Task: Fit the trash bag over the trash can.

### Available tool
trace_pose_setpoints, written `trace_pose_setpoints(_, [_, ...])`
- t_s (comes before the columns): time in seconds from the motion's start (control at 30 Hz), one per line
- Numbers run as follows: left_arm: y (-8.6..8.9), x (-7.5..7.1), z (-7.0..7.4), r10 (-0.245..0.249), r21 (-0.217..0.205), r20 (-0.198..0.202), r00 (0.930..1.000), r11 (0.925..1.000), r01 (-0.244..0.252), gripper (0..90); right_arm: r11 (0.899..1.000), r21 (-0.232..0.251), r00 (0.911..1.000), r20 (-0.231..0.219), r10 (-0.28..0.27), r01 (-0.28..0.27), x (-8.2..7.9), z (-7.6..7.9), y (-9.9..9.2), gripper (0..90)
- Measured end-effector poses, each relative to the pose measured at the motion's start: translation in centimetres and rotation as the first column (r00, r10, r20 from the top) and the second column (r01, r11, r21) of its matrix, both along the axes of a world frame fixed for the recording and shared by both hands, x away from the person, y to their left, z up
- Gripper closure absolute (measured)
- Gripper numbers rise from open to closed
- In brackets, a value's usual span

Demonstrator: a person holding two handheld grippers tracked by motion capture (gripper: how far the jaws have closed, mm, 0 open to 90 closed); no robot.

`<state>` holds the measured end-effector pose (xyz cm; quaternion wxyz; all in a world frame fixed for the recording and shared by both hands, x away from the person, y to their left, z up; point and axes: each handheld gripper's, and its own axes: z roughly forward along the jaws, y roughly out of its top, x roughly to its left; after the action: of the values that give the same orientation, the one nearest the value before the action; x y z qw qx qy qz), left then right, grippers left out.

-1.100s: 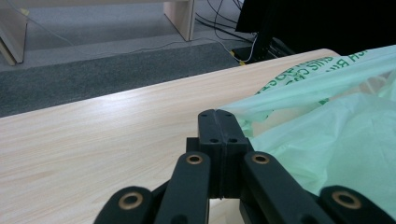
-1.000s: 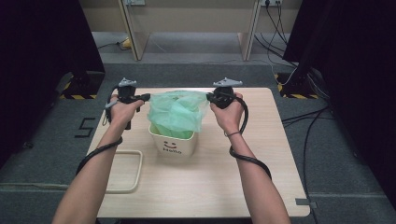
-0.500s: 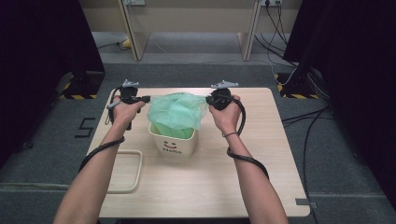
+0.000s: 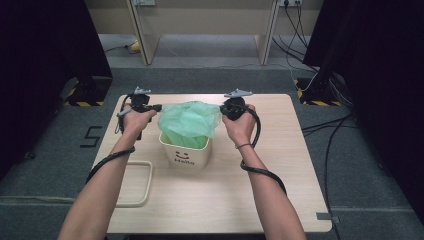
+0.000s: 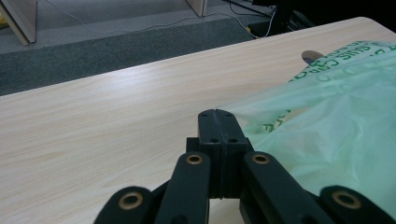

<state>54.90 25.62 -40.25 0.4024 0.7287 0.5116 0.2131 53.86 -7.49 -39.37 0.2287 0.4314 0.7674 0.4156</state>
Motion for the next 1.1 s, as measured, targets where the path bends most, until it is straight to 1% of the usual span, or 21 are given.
trace_pose_setpoints(0.03, [0.0, 0.0, 0.0, -0.001, 0.004, -0.002, 1.0, 1.0, 0.001, 89.9, 1.0, -0.014, 1.0, 0.001, -0.001, 0.001, 0.1, -0.1, 0.0, 90.0])
trace_pose_setpoints(0.17, [-0.1, 0.2, -0.3, -0.001, 0.009, -0.015, 0.9999, 1.0, 0.002, 89.9, 1.0, -0.027, 1.0, -0.005, -0.005, 0.005, 0.2, -0.4, 0.1, 90.0])
trace_pose_setpoints(0.2, [-0.2, 0.2, -0.4, -0.003, 0.015, -0.018, 0.9998, 0.9999, 0.004, 89.9, 0.999, -0.038, 1.0, -0.009, -0.004, 0.004, 0.3, -0.5, 0.1, 90.0])
trace_pose_setpoints(0.3, [-0.3, 0.2, -0.7, -0.005, 0.024, -0.03, 0.9995, 0.9997, 0.006, 89.9, 0.999, -0.049, 0.9999, -0.011, -0.004, 0.003, 0.3, -0.7, 0.2, 90.0])
trace_pose_setpoints(0.37, [-0.3, 0.2, -0.9, -0.005, 0.029, -0.036, 0.9994, 0.9995, 0.006, 89.9, 0.998, -0.061, 0.9997, -0.023, -0.007, 0.005, 0.3, -0.9, 0.3, 90.0])
trace_pose_setpoints(0.43, [-0.3, 0.3, -0.9, -0.005, 0.033, -0.039, 0.9992, 0.9994, 0.006, 89.9, 0.998, -0.062, 0.9997, -0.025, -0.008, 0.006, 0.3, -1.0, 0.3, 90.0])
trace_pose_setpoints(0.5, [-0.4, 0.3, -1.1, -0.008, 0.037, -0.051, 0.9987, 0.9992, 0.01, 89.9, 0.997, -0.076, 0.9991, -0.042, -0.004, 0.001, 0.4, -1.2, 0.4, 90.0])
trace_pose_setpoints(0.53, [-0.4, 0.3, -1.1, -0.008, 0.037, -0.051, 0.9987, 0.9992, 0.01, 89.9, 0.997, -0.076, 0.9991, -0.042, -0.004, 0.001, 0.4, -1.2, 0.4, 90.0])
trace_pose_setpoints(0.57, [-0.4, 0.3, -1.1, -0.011, 0.041, -0.054, 0.9985, 0.9991, 0.013, 89.9, 0.997, -0.082, 0.9984, -0.057, -0.002, -0.002, 0.5, -1.4, 0.4, 90.0])
trace_pose_setpoints(0.6, [-0.4, 0.2, -1.2, -0.011, 0.042, -0.06, 0.9982, 0.999, 0.014, 89.9, 0.997, -0.082, 0.9984, -0.057, -0.002, -0.002, 0.5, -1.4, 0.4, 90.0])
trace_pose_setpoints(0.7, [-0.4, 0.1, -1.5, -0.017, 0.051, -0.077, 0.9969, 0.9985, 0.021, 89.9, 0.997, -0.082, 0.9963, -0.086, 0.006, -0.013, 0.6, -1.8, 0.3, 90.0])
trace_pose_setpoints(0.73, [-0.3, 0.1, -1.6, -0.018, 0.05, -0.083, 0.9964, 0.9985, 0.023, 89.9, 0.996, -0.085, 0.9946, -0.104, 0.01, -0.019, 0.6, -2.2, 0.3, 90.0])
trace_pose_setpoints(0.77, [-0.3, 0.1, -1.7, -0.019, 0.051, -0.087, 0.996, 0.9984, 0.024, 89.9, 0.996, -0.085, 0.9946, -0.104, 0.01, -0.019, 0.6, -2.2, 0.3, 90.0])
trace_pose_setpoints(0.8, [-0.3, 0.0, -1.9, -0.022, 0.051, -0.097, 0.9951, 0.9983, 0.027, 90.0, 0.996, -0.09, 0.992, -0.125, 0.015, -0.026, 0.5, -2.5, 0.3, 90.0])
trace_pose_setpoints(0.83, [-0.2, -0.1, -2.0, -0.024, 0.057, -0.1, 0.9947, 0.9979, 0.03, 90.0, 0.995, -0.094, 0.9911, -0.132, 0.018, -0.031, 0.6, -2.6, 0.3, 90.0])
trace_pose_setpoints(0.87, [-0.2, -0.1, -2.0, -0.024, 0.057, -0.1, 0.9947, 0.9979, 0.03, 90.0, 0.995, -0.094, 0.9911, -0.132, 0.018, -0.031, 0.6, -2.6, 0.3, 90.0])
trace_pose_setpoints(0.9, [-0.2, -0.1, -2.1, -0.024, 0.054, -0.103, 0.9944, 0.9981, 0.029, 90.0, 0.994, -0.098, 0.9896, -0.142, 0.023, -0.037, 0.5, -2.7, 0.3, 90.0])
trace_pose_setpoints(0.93, [-0.2, -0.2, -2.2, -0.025, 0.053, -0.107, 0.9939, 0.9981, 0.031, 89.9, 0.993, -0.104, 0.9856, -0.166, 0.034, -0.052, 0.5, -2.8, 0.3, 90.0])
trace_pose_setpoints(1.0, [-0.1, -0.3, -2.3, -0.03, 0.055, -0.112, 0.9932, 0.9978, 0.037, 89.9, 0.993, -0.108, 0.9842, -0.173, 0.037, -0.057, 0.5, -2.8, 0.3, 90.0])
trace_pose_setpoints(1.07, [0.0, -0.3, -2.3, -0.03, 0.055, -0.113, 0.9931, 0.9978, 0.036, 89.9, 0.991, -0.112, 0.98, -0.193, 0.048, -0.071, 0.4, -2.8, 0.3, 90.0])
trace_pose_setpoints(1.1, [0.0, -0.4, -2.3, -0.03, 0.053, -0.115, 0.9929, 0.9979, 0.036, 90.0, 0.988, -0.121, 0.9736, -0.217, 0.071, -0.099, 0.4, -2.8, 0.3, 90.0])
